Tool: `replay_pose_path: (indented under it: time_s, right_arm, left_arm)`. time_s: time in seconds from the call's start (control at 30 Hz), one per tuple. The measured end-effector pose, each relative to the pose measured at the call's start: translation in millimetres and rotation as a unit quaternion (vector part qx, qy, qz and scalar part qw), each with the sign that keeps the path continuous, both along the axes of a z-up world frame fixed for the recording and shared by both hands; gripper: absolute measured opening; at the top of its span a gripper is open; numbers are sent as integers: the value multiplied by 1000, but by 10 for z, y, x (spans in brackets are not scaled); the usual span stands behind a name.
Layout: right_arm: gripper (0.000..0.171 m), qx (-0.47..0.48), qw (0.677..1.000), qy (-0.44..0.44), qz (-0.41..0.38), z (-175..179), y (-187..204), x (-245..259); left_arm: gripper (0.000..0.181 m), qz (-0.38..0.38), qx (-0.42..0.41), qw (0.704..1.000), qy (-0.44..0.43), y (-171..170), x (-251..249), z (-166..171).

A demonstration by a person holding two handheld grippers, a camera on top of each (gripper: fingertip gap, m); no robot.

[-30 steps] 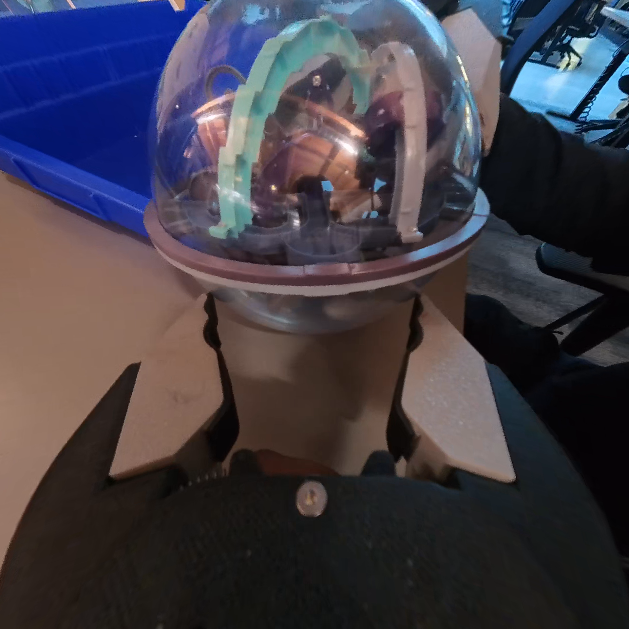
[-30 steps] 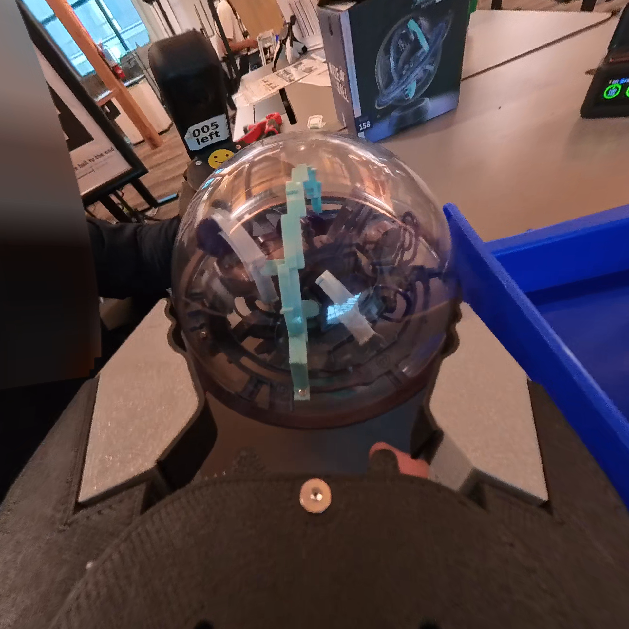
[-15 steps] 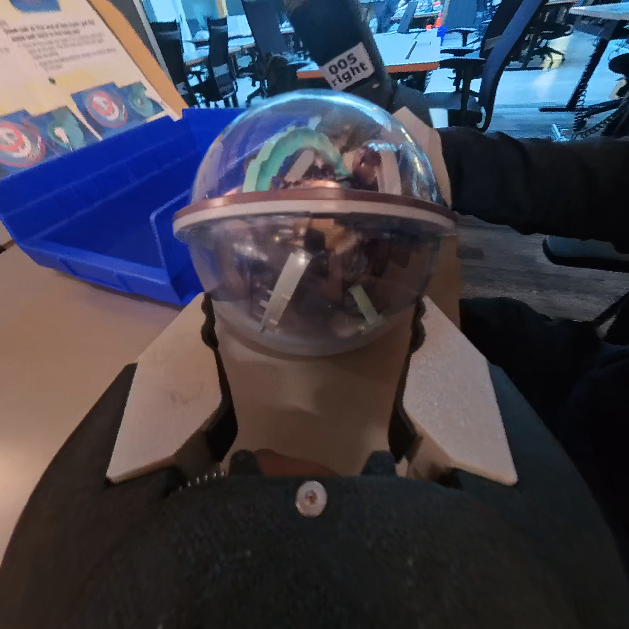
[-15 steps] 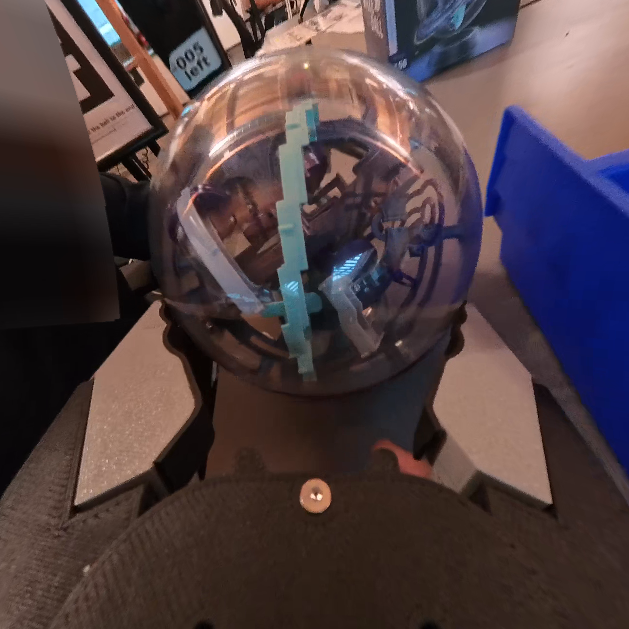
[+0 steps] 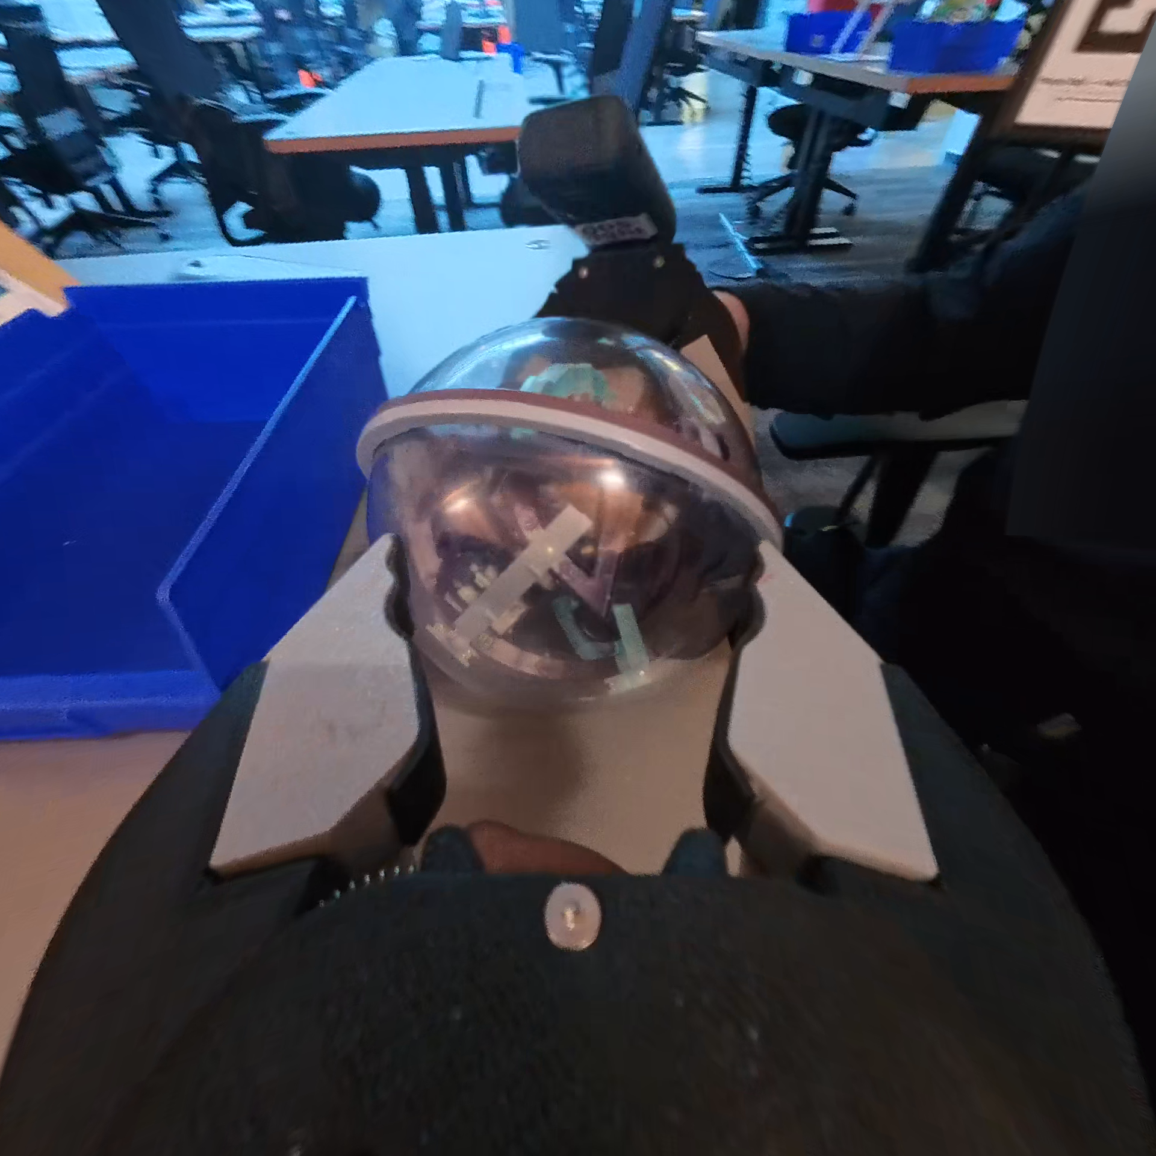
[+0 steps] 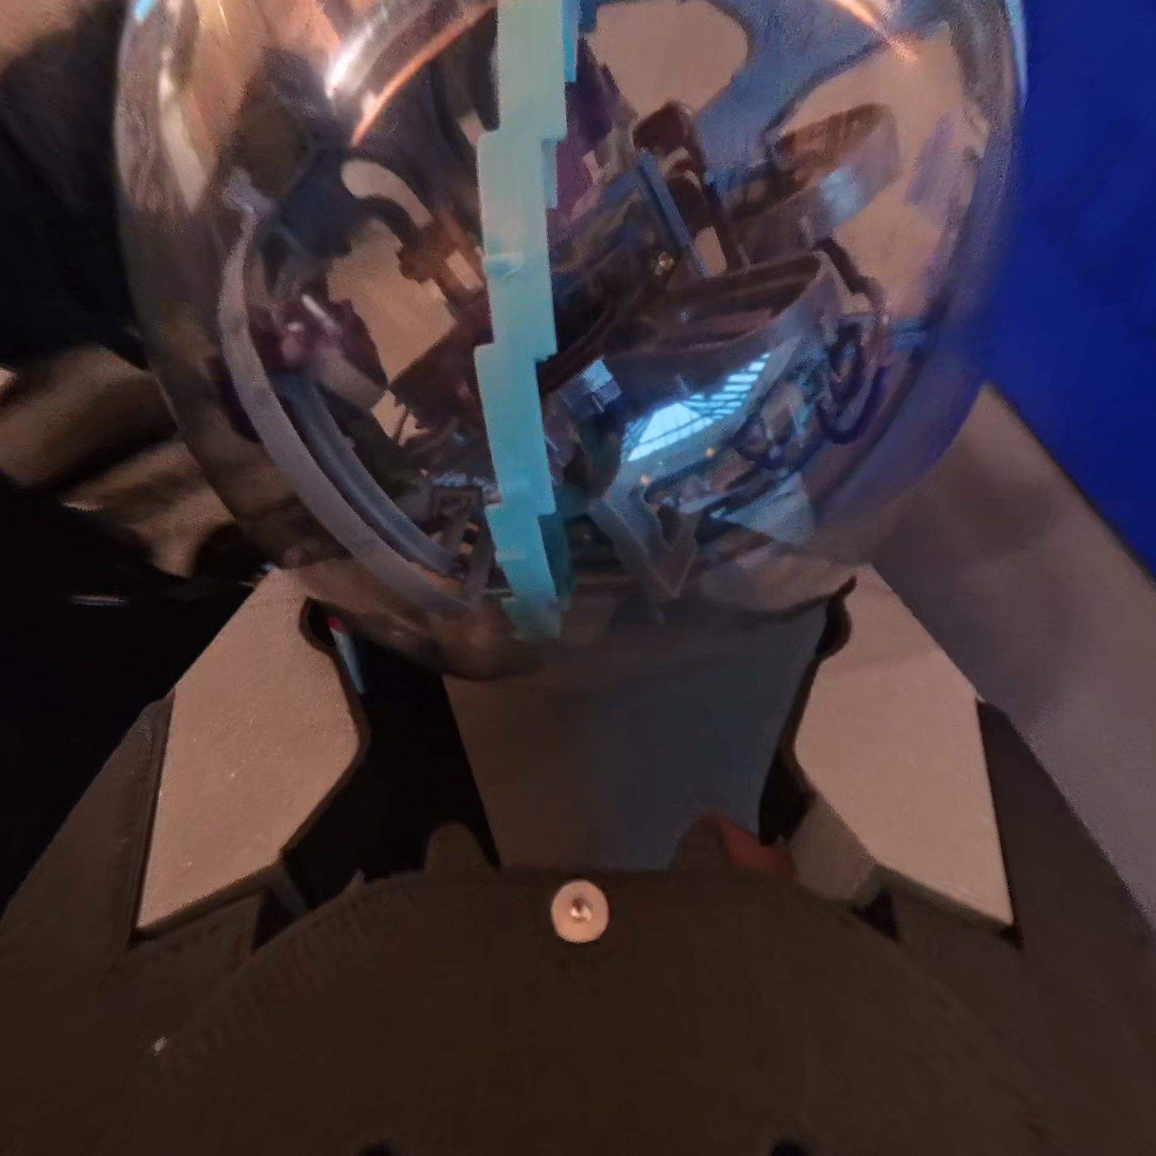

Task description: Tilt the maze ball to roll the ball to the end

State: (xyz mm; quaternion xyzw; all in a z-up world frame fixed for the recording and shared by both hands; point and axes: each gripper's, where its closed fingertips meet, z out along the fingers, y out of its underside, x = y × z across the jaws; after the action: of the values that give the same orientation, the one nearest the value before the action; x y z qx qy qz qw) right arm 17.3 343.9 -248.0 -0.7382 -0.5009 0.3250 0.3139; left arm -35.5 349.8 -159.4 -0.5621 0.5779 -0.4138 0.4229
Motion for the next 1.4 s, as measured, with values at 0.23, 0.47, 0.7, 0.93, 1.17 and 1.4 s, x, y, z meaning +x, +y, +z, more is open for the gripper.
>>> replay_pose_path:
  time_s: [0.23,0.47,0.7,0.93,1.17,1.4]
  right_arm:
    - [157,150,986,-73,27,254,137,287]
    - [151,116,993,-25,-11,278,219,287]
    - [151,109,994,7,-13,275,148,268]
    - [150,54,991,88,88,532,319,496]
    - [154,-37,973,118,193,429,134,325]
    - [151,21,984,150,95,455,127,406]
  left_arm:
    - [110,-53,29,995,80,-25,211,-43]
    - [121,1,-21,998,62,9,442,131]
    - [128,84,55,984,147,52,479,-119]
    - [125,13,146,974,175,29,459,-161]
    - [131,-63,193,953,224,97,525,-225]
    - [122,31,53,986,155,12,420,-193]
